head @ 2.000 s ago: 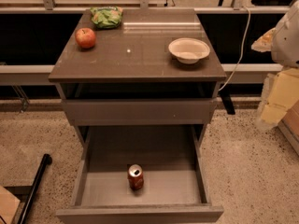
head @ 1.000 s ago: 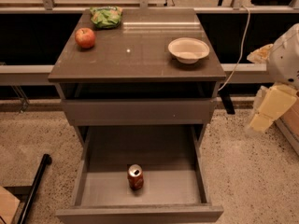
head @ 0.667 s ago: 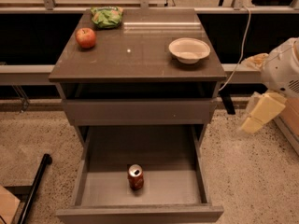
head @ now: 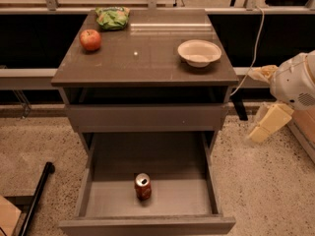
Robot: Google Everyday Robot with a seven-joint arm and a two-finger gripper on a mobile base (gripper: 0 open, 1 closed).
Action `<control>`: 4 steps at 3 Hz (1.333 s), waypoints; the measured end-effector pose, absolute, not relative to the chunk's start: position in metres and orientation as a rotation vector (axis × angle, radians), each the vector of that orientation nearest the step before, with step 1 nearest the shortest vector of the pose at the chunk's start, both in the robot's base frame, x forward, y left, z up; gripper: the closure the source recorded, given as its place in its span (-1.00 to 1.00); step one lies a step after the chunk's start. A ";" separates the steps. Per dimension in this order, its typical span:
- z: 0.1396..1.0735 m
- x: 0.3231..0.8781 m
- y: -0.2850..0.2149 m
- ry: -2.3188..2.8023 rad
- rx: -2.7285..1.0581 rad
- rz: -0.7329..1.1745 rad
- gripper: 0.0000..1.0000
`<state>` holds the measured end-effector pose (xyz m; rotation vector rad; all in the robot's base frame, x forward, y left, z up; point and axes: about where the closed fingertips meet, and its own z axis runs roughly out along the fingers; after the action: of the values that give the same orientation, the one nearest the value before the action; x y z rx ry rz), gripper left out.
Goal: Pick coke can from middle drawer and place on counter
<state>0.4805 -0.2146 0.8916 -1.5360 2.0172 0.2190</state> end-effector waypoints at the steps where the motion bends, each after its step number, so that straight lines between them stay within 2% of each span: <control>1: 0.892 0.480 -0.214 2.018 -1.537 0.218 -1.00; 4: 0.723 0.483 -0.144 1.914 -1.646 0.448 -1.00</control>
Offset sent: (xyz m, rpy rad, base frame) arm -0.0045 0.0582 -0.1167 0.1119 0.0443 0.1171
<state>0.4831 -0.1437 0.7230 -1.6463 1.9143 0.4477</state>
